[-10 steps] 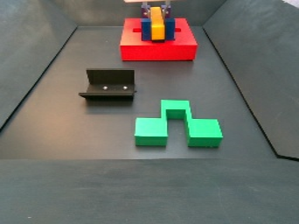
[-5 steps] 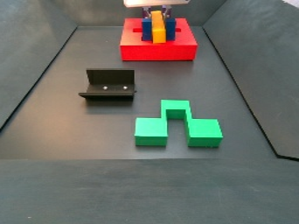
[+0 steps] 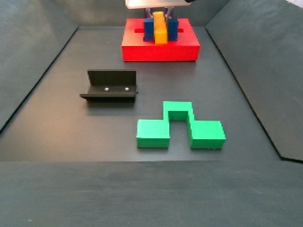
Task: Pick up the yellow object. Move up. Move to above the board. Insert the yellow object.
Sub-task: Insert the yellow object.
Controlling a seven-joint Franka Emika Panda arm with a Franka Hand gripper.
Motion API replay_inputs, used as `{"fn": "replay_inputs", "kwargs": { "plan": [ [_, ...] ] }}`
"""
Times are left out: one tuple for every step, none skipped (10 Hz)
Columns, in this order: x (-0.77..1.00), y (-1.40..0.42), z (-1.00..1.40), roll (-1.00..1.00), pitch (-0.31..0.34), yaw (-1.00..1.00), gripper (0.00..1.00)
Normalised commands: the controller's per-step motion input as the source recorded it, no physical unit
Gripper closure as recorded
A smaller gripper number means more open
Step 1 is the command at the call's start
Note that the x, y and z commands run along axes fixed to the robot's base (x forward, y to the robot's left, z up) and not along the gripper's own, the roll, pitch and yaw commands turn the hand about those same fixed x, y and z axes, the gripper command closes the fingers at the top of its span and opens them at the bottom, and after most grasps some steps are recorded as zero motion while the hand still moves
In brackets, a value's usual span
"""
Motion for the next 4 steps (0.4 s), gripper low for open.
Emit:
{"fn": "replay_inputs", "kwargs": {
  "plan": [
    [0.0,0.0,-0.37,0.0,-0.026,0.0,1.0],
    [0.0,0.0,-0.48,0.0,-0.056,0.0,1.0],
    [0.0,-0.05,0.0,0.0,0.0,0.0,1.0],
    [0.0,0.0,0.0,0.0,0.0,0.0,1.0]
  ]
}}
